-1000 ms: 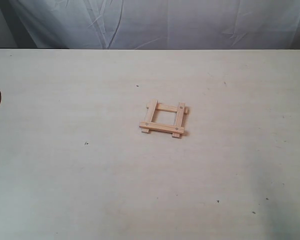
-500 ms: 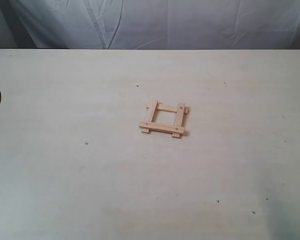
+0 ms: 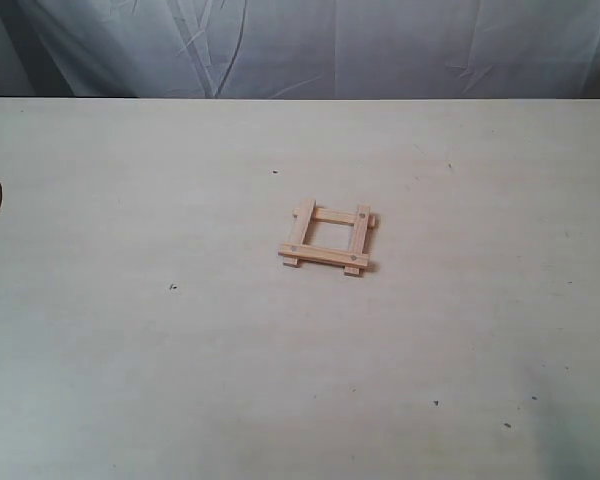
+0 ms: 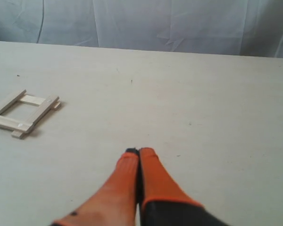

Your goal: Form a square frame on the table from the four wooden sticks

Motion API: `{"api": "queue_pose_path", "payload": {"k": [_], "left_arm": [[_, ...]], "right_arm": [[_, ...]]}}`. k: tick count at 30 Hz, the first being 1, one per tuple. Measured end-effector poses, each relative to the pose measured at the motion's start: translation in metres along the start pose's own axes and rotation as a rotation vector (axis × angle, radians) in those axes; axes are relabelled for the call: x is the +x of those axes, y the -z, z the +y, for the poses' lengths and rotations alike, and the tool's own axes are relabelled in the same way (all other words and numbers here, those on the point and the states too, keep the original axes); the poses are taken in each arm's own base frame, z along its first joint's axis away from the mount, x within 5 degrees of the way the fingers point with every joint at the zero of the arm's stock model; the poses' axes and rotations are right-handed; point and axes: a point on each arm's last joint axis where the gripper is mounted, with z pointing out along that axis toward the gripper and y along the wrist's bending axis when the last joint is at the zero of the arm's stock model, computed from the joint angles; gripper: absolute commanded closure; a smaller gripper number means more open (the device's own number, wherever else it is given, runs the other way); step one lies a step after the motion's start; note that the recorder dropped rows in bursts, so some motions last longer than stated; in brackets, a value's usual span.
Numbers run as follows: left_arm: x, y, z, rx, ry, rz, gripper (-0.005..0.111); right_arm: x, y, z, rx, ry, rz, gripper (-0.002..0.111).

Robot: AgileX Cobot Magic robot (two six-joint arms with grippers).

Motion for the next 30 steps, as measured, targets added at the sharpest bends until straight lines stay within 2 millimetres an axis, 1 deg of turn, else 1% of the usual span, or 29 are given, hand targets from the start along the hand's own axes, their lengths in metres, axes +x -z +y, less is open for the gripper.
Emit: {"api": "queue_pose_path", "payload": {"k": [2, 19, 30], "left_arm": [[0.0000, 0.0000, 0.0001, -0.001, -0.002, 0.000, 0.107], [-0.0004, 0.0000, 0.0005, -0.006, -0.007, -0.005, 0.107], [-0.0014, 0.0000, 0.0006, -0.007, -0.008, -0.015, 0.107]], "right_arm": [[0.0052, -0.0021, 0.0002, -0.003, -0.006, 0.014, 0.108], [0.0043, -0.0023, 0.0006, -0.006, -0.015, -0.002, 0.108], [0.0053, -0.0027, -0.0020, 0.039, -0.027, -0.001, 0.108]]}}
